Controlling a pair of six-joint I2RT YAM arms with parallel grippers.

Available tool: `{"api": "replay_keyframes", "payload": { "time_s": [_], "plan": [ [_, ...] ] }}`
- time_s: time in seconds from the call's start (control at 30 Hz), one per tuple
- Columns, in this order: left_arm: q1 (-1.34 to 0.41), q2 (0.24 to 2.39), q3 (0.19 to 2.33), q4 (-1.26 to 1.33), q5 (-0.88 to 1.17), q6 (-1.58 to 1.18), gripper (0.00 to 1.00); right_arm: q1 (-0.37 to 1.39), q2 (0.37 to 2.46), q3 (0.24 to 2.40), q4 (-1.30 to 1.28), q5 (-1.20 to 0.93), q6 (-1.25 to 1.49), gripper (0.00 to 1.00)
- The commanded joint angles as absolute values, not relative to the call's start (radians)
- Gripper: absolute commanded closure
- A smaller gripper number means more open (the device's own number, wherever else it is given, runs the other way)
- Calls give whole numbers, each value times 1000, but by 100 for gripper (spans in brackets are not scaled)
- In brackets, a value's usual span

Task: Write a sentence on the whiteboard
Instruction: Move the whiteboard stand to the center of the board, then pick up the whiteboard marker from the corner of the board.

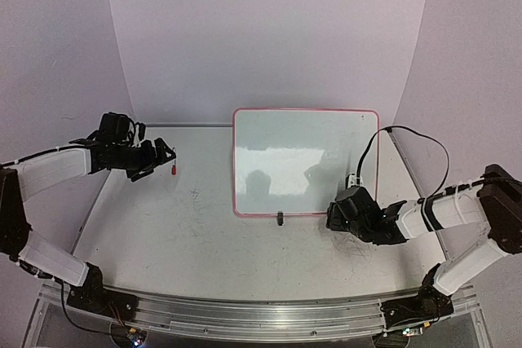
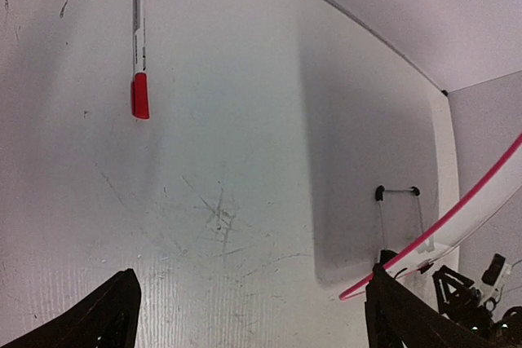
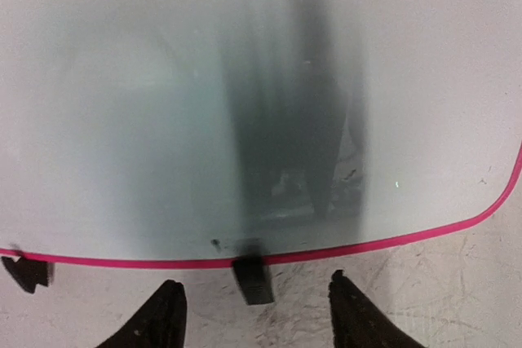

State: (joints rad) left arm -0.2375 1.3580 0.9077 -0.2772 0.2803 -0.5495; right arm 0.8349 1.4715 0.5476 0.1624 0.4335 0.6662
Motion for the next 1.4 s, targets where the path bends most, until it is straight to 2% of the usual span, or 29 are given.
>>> {"api": "replay_keyframes", "payload": {
  "time_s": [0.0, 0.03, 0.1, 0.4, 0.73, 1.07, 1.23, 1.37],
  "plan": [
    [-241, 1515, 1036, -258, 190, -459, 5, 918, 1368, 588, 153, 436, 638, 24],
    [-241, 1568, 1074, -282, 168, -442, 8, 922, 1352, 590, 150, 421, 637, 18],
    [-240, 1685, 1171, -331, 125, -408, 15, 924, 1313, 591, 140, 399, 636, 15],
    [-240, 2033, 1478, -448, -98, -313, 33, 924, 1209, 615, 75, 362, 607, 17],
    [-255, 2216, 1621, -471, -94, -291, 52, 925, 1221, 642, 56, 361, 607, 18],
    [-301, 2193, 1562, -481, -225, -252, 82, 924, 1208, 669, 45, 363, 607, 19],
    [-301, 2071, 1469, -482, -245, -258, 94, 925, 1201, 705, 35, 364, 592, 18],
    [-301, 1921, 1393, -482, -208, -272, 98, 922, 1192, 744, 24, 369, 572, 14]
  ]
}}
